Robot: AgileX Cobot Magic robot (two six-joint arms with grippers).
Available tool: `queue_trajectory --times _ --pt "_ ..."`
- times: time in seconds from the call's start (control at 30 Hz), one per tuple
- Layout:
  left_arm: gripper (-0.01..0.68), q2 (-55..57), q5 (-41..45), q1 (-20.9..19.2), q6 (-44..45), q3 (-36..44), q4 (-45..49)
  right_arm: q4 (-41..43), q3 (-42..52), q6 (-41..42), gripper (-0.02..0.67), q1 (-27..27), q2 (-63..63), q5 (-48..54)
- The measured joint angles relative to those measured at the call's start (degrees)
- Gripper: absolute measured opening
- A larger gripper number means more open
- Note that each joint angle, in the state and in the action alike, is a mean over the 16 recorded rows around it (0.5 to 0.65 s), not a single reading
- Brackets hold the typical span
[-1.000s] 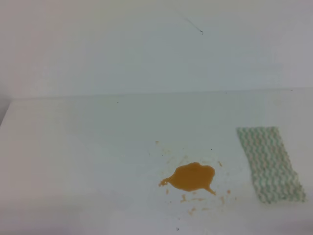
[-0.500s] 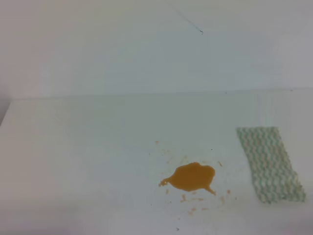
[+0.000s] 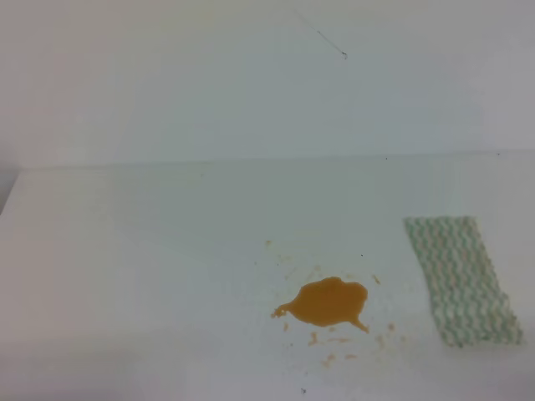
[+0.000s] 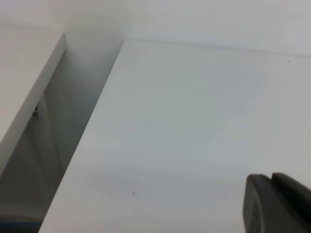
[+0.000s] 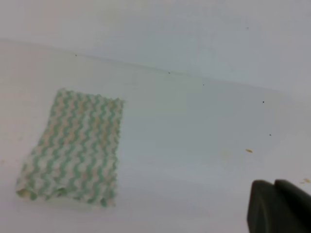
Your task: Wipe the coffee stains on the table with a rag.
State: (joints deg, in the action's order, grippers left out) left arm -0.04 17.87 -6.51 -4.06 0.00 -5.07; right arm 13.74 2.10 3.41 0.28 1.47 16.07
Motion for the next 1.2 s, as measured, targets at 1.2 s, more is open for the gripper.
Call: queue_trajectory --times 1.2 --pt "-0.003 0.0 0.0 0.0 0.0 0.0 0.0 -22.27 -13.8 -6.85 -0.003 0.0 -1.76 -7.93"
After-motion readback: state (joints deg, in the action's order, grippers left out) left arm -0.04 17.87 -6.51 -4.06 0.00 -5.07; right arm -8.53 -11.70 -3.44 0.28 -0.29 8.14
